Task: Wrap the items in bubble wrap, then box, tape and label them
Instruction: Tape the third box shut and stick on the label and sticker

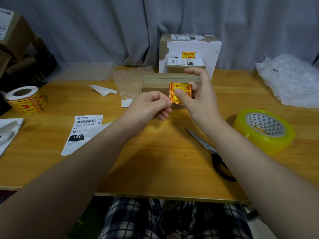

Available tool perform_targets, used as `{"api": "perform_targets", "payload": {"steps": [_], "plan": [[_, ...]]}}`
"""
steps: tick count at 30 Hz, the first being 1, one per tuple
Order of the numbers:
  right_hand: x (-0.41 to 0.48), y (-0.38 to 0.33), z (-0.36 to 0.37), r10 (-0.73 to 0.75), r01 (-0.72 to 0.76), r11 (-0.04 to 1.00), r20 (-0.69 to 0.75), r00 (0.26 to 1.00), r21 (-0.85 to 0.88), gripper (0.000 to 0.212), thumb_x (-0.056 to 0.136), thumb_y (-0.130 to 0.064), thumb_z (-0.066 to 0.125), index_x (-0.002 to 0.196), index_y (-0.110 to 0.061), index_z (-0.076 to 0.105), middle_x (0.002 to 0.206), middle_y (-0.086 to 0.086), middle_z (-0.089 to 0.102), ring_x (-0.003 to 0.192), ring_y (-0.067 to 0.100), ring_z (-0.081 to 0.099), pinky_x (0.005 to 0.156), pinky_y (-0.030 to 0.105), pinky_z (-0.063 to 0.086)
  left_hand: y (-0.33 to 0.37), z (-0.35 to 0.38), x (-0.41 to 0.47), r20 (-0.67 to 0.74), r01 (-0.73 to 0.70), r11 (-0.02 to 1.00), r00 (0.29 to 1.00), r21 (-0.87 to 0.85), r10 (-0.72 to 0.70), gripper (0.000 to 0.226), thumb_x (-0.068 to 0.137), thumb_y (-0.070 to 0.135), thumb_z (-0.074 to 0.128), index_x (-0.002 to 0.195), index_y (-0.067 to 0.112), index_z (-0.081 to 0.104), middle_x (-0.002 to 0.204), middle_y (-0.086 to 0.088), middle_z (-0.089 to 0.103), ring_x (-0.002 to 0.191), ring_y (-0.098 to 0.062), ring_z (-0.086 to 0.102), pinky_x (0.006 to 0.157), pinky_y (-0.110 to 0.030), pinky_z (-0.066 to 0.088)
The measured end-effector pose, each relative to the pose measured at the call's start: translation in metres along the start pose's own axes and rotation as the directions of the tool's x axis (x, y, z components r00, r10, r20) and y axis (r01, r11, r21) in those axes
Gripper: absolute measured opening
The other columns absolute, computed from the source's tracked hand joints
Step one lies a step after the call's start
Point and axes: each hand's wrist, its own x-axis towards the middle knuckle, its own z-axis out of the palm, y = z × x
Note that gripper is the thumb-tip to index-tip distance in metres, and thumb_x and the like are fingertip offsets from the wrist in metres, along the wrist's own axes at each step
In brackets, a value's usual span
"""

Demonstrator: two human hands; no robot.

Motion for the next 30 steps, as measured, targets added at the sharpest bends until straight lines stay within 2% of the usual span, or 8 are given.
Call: {"api": "perform_targets", "payload": {"steps": [2, 5, 8, 12, 17, 22, 27, 30], "plan": [[0.000, 0.002, 0.003, 0.031, -0.032, 0.999, -0.008, 0.999, -0.014, 0.055, 0.082, -0.011, 0.073, 0.126, -0.021, 0.042, 0.098, 0.000, 0.066, 0.090, 0.007, 0.064, 0.083, 0.026, 0.053, 0.000, 0.002, 0.000, -0.010, -0.001, 0.999, 1.000, -0.037, 0.000, 0.019, 0.089, 0.002, 0.054, 0.074, 0.011, 0.061, 0.064, -0.002, 0.063, 0.055, -0.008, 0.056, 0.053, -0.016, 0.046], [-0.002, 0.007, 0.007, -0.076, 0.039, 0.956, -0.120, 0.990, -0.291, 0.052, 0.074, -0.022, 0.078, 0.120, -0.019, 0.053, 0.117, 0.000, 0.047, 0.111, 0.011, 0.046, 0.097, 0.024, 0.039, 0.001, 0.005, 0.000, -0.039, -0.005, 0.997, 0.999, -0.073, 0.002, 0.018, 0.088, 0.002, 0.055, 0.073, 0.011, 0.060, 0.063, -0.001, 0.062, 0.054, -0.007, 0.056, 0.053, -0.016, 0.046], [-0.003, 0.004, 0.001, -0.129, 0.124, 0.969, -0.009, 0.992, -0.213, 0.014, 0.081, -0.020, 0.072, 0.095, -0.017, 0.070, 0.099, 0.001, 0.061, 0.094, 0.008, 0.056, 0.086, 0.021, 0.042, 0.000, 0.005, 0.001, -0.082, -0.024, 0.996, 0.996, -0.082, 0.017, 0.019, 0.087, 0.000, 0.054, 0.073, 0.011, 0.059, 0.062, -0.001, 0.061, 0.054, -0.007, 0.056, 0.052, -0.016, 0.045], [-0.007, 0.000, -0.007, -0.047, 0.048, 0.999, 0.246, 0.968, 0.002, 0.012, 0.085, -0.007, 0.070, 0.096, -0.011, 0.073, 0.087, 0.004, 0.073, 0.082, 0.014, 0.069, 0.080, 0.030, 0.056, -0.001, 0.005, 0.001, -0.116, -0.048, 0.998, 0.992, -0.048, 0.043, 0.021, 0.088, -0.003, 0.052, 0.073, 0.010, 0.057, 0.060, -0.001, 0.058, 0.054, -0.006, 0.055, 0.052, -0.015, 0.044], [-0.003, -0.002, -0.009, -0.047, 0.073, 0.993, 0.268, 0.962, -0.088, 0.014, 0.084, -0.009, 0.071, 0.096, -0.015, 0.073, 0.085, 0.001, 0.073, 0.082, 0.016, 0.070, 0.080, 0.037, 0.057, -0.002, 0.006, -0.001, -0.112, -0.086, 0.996, 0.990, 0.036, 0.090, 0.020, 0.088, -0.004, 0.052, 0.074, 0.009, 0.057, 0.062, -0.001, 0.060, 0.055, -0.007, 0.055, 0.054, -0.015, 0.045], [-0.003, -0.004, -0.007, -0.133, 0.198, 0.949, 0.260, 0.957, -0.245, 0.010, 0.085, -0.014, 0.070, 0.093, -0.017, 0.074, 0.079, -0.012, 0.068, 0.073, 0.001, 0.064, 0.072, 0.017, 0.052, -0.002, 0.005, -0.001, -0.121, -0.110, 0.991, 0.986, 0.074, 0.119, 0.019, 0.087, -0.004, 0.054, 0.074, 0.010, 0.057, 0.061, 0.001, 0.061, 0.055, -0.006, 0.054, 0.054, -0.015, 0.045], [-0.004, -0.005, -0.002, -0.218, 0.287, 0.881, 0.217, 0.952, -0.376, 0.020, 0.079, -0.024, 0.061, 0.084, -0.010, 0.075, 0.077, -0.001, 0.070, 0.072, 0.011, 0.063, 0.067, 0.030, 0.053, -0.004, 0.007, -0.002, -0.141, -0.149, 0.984, 0.977, 0.098, 0.162, 0.019, 0.084, -0.004, 0.057, 0.072, 0.010, 0.056, 0.065, -0.008, 0.056, 0.057, -0.008, 0.051, 0.055, -0.016, 0.043], [-0.006, -0.004, 0.000, -0.205, 0.269, 0.890, 0.203, 0.957, -0.369, 0.021, 0.078, -0.024, 0.059, 0.083, -0.010, 0.074, 0.074, -0.006, 0.065, 0.068, 0.007, 0.057, 0.064, 0.017, 0.046, -0.006, 0.007, -0.003, -0.143, -0.166, 0.983, 0.974, 0.081, 0.177, 0.014, 0.081, 0.000, 0.059, 0.072, 0.011, 0.057, 0.066, -0.009, 0.056, 0.057, -0.009, 0.052, 0.056, -0.016, 0.043]]}}
